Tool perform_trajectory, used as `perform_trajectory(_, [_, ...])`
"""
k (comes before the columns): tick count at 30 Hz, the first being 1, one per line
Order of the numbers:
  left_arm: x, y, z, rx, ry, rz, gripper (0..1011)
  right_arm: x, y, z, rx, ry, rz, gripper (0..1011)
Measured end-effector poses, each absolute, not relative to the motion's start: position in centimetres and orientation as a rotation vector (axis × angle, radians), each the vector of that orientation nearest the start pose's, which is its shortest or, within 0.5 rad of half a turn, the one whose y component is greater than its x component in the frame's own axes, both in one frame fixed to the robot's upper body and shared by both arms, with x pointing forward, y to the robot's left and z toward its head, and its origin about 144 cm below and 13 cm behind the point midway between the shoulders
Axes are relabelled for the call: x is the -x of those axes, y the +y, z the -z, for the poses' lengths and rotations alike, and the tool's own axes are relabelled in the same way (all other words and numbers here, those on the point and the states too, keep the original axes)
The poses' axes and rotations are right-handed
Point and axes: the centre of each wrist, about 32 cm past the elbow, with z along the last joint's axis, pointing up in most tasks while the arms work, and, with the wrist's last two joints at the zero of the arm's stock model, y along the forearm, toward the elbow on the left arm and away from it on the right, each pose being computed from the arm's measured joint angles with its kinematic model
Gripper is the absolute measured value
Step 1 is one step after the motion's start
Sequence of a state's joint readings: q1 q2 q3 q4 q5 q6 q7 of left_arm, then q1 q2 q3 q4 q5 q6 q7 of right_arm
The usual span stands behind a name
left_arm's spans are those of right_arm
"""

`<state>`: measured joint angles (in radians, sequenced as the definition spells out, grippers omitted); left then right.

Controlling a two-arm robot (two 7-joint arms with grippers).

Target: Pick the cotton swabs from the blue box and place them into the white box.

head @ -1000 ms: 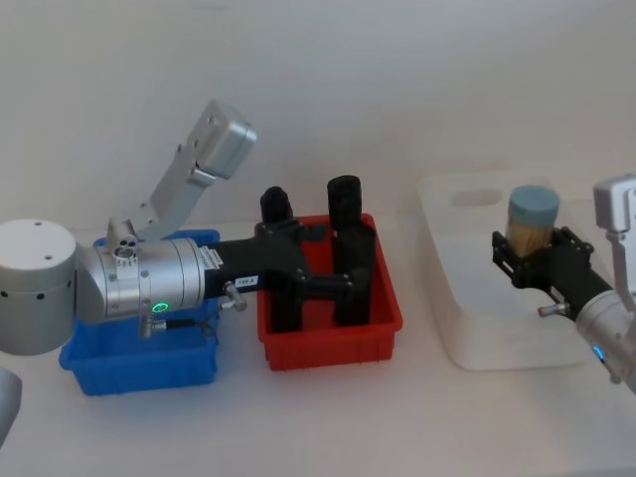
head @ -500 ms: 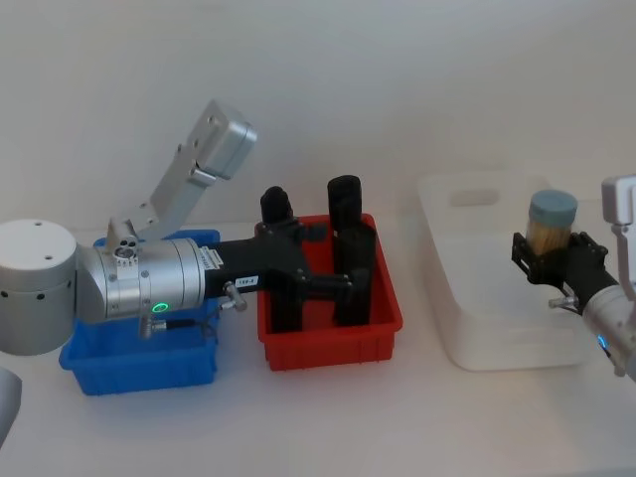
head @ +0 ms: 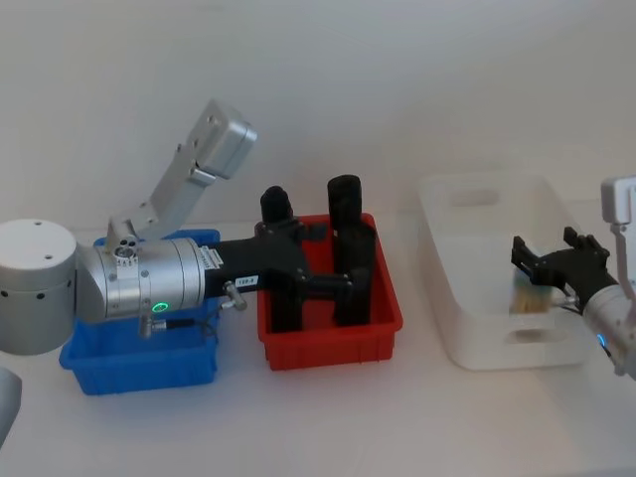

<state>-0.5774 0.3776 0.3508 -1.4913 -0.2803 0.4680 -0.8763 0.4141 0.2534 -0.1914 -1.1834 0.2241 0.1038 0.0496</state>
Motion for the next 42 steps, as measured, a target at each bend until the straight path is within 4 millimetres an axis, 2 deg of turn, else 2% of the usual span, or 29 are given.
perform_trajectory(9, [-57.6, 24.3, -131.7, -0.262, -0.01, -0.48, 1000, -57.2, -27.8, -117.3, 0.153, 0.024, 1.453, 999])
perform_trajectory(42, [-57.6, 24.3, -131.7, -0.262, -0.01, -0.48, 1000, -55.3, -27.9, -119.0, 0.017, -0.11, 1.467, 1002])
